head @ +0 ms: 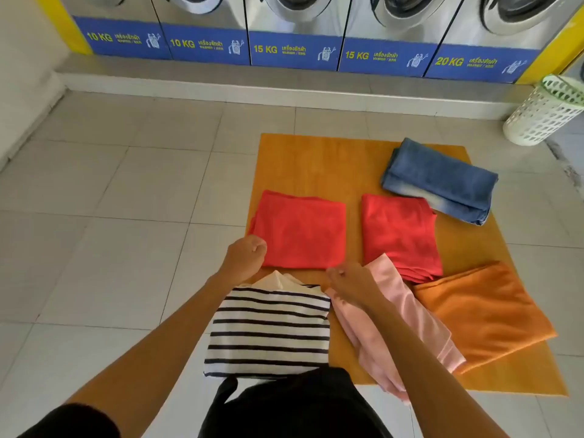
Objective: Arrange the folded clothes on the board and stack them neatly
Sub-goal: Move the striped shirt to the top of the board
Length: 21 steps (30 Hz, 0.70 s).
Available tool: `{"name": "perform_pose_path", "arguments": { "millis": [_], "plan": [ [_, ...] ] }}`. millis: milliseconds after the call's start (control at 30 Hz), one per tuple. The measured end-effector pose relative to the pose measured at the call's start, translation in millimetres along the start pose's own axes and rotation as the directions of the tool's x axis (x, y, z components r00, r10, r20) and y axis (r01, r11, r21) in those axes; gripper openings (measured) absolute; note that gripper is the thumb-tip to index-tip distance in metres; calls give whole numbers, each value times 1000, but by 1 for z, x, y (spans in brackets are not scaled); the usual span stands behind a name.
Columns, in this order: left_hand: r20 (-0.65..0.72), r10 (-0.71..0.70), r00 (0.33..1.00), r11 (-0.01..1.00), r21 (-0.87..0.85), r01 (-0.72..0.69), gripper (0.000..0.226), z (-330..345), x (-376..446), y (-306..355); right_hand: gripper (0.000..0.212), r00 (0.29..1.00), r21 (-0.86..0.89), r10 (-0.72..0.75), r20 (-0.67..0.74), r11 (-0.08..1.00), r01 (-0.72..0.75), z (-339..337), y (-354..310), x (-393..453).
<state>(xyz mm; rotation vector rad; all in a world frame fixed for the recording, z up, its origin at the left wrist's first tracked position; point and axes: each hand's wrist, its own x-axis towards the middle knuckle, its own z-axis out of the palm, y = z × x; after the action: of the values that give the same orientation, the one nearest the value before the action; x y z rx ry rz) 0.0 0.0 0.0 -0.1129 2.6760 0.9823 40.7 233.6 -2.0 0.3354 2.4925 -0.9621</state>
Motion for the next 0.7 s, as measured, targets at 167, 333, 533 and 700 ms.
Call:
{"name": "perform_pose_path", "arguments": {
  "millis": [167,333,533,700],
  "plan": [
    [-116,-138,984,990,-18,136,32,23,-37,-40,35,957,-160,156,246,980,-119,29,14,-16],
    [12,-532,847,835,-160,526,84,42,-68,-81,47,963,-98,142,229,988,-123,50,24,-25],
    [282,-501,818,790,-237,566,84,43,-85,-92,69,982,227,190,18,955,-189,85,33,-44],
    [281,-551,785,713,-330,619,76,26,-81,-91,44,979,322,179,97,925,-201,81,18,-39]
  ]
}}
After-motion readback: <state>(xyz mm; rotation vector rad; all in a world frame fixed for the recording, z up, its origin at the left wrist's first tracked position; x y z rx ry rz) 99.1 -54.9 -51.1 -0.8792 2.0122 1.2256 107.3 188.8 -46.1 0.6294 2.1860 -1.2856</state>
